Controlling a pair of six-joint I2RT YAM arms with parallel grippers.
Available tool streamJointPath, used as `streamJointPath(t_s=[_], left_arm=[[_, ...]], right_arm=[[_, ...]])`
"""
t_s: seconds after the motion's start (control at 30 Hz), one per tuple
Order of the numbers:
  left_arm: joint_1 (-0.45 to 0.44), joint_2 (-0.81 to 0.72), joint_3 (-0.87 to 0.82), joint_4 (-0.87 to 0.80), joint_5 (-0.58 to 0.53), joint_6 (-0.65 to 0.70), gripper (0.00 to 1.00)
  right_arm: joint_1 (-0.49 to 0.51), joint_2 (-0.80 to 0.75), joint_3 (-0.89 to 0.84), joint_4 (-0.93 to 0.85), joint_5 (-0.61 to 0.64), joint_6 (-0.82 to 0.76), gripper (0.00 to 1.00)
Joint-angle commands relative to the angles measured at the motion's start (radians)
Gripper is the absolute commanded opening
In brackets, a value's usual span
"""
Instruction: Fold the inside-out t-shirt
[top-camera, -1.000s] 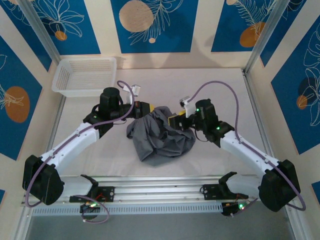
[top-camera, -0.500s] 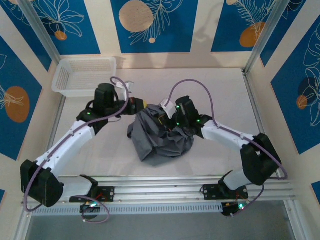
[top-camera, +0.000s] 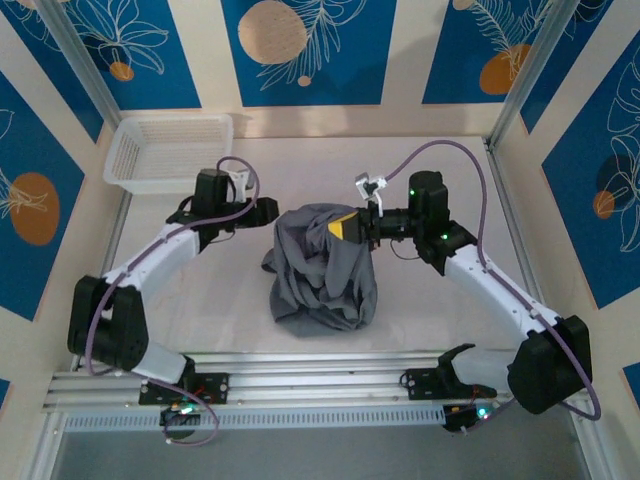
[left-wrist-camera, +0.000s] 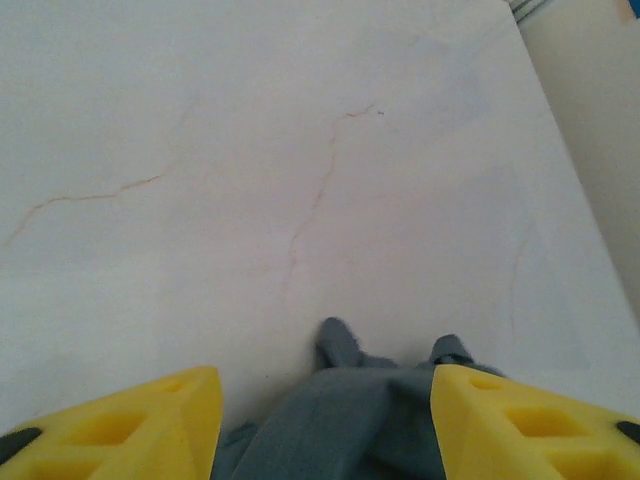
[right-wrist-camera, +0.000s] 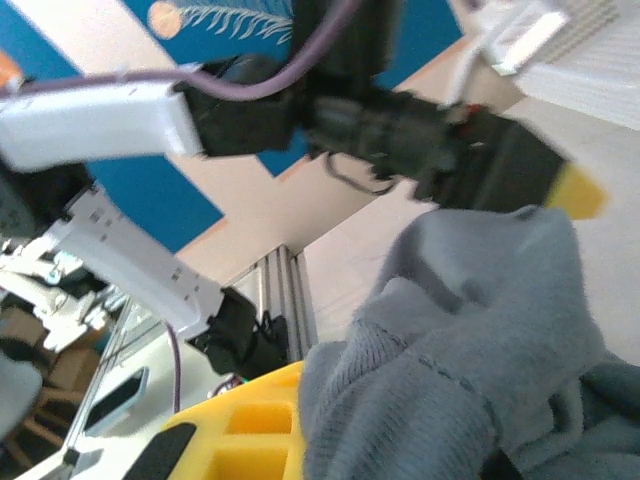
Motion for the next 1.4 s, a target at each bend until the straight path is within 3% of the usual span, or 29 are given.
streamJointPath(t_s=[0.0,0.13,0.23,0.4,0.53,0.6,0.63,0.7,0.8,0.97,1.03,1.1,1.17,1.23,1.37], left_arm=[[-0.013,-0.209,-0.065,-0.035,-0.078,0.011,0.59],[-0.150,-0.410,-0.180,-0.055,-0.154,-0.148,0.60],[-0.298,-0.440,-0.242,0.010,-0.182,-0.281,0.59],[-0.416,-0.268,-0.258,0.221,-0.110,-0.433,0.59],[-0.422,-0.096,-0.191,0.378,-0.038,-0.461,0.80],[-0.421,-0.044,-0.162,0.395,-0.081,-0.470,0.81],[-0.418,-0.026,-0.156,0.407,-0.105,-0.484,0.78],[-0.414,-0.014,-0.156,0.459,-0.113,-0.502,0.56],[-0.395,-0.043,-0.146,0.466,-0.094,-0.494,0.01],[-0.274,-0.217,-0.132,0.313,-0.043,-0.418,0.00],[-0.212,-0.314,-0.089,0.118,-0.094,-0.258,0.00],[-0.176,-0.375,-0.035,-0.085,-0.142,-0.062,0.00],[-0.159,-0.379,-0.005,-0.169,-0.040,0.052,0.00],[-0.159,-0.363,-0.011,-0.173,0.099,0.082,0.00],[-0.160,-0.362,-0.091,-0.032,0.255,0.009,0.00]], right_arm=[[-0.033,0.031,0.034,0.014,0.053,0.107,0.00],[-0.048,0.055,0.037,0.002,0.120,0.117,0.00],[-0.048,0.068,0.039,0.015,0.119,0.119,0.00],[-0.043,0.071,0.042,0.017,0.144,0.118,0.00],[-0.027,0.068,0.051,-0.022,0.141,0.093,0.00],[-0.020,0.069,0.054,-0.041,0.132,0.088,0.00],[-0.017,0.068,0.053,-0.043,0.125,0.089,0.00],[-0.017,0.065,0.048,-0.048,0.125,0.099,0.00],[-0.041,0.067,0.027,-0.062,0.181,0.127,0.00],[-0.156,0.099,-0.089,-0.039,0.281,0.203,0.00],[-0.180,0.120,-0.154,0.016,0.241,0.196,0.02],[-0.178,0.147,-0.165,0.011,0.142,0.188,0.17],[-0.157,0.156,-0.147,-0.035,0.067,0.175,0.31],[-0.139,0.138,-0.133,-0.076,0.068,0.146,0.40],[-0.087,0.029,-0.119,-0.079,0.218,0.067,0.51]])
